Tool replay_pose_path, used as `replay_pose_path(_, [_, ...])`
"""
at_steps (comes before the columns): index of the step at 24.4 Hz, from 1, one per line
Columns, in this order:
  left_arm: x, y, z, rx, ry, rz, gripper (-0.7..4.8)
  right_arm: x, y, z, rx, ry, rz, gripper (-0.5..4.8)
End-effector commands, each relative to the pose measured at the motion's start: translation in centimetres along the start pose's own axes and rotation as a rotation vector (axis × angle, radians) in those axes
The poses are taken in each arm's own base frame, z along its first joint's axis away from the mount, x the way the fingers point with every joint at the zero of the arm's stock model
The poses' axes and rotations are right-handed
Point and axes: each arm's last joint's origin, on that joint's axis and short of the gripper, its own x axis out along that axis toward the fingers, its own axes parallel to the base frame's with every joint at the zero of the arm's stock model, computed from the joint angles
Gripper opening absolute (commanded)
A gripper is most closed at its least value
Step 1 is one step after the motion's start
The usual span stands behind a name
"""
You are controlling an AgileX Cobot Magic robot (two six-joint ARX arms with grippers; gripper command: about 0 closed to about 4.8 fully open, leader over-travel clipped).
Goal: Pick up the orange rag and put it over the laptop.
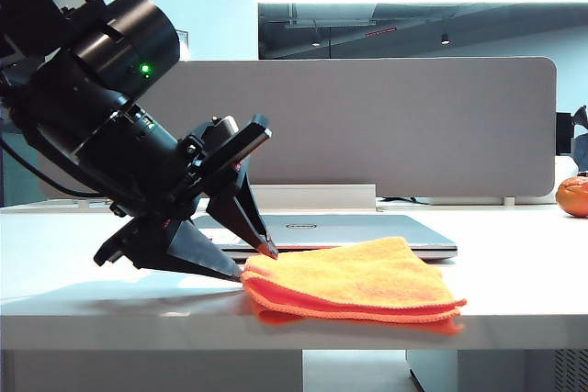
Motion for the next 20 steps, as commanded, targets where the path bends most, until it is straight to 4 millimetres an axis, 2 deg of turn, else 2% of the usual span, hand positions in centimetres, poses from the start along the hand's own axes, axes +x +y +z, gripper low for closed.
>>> replay_pose_path(1, [-0.01, -0.19, 0.3, 0.011, -0.028, 0.001, 1.87, 0.03, 0.01, 0.05, -0.006, -0.013, 0.005, -0.05])
replay_pose_path(20, [0.01, -0.15, 0.4, 0.018, -0.056, 0.037, 1.83, 0.03, 0.0, 0.05, -0.006, -0.013, 0.005, -0.05])
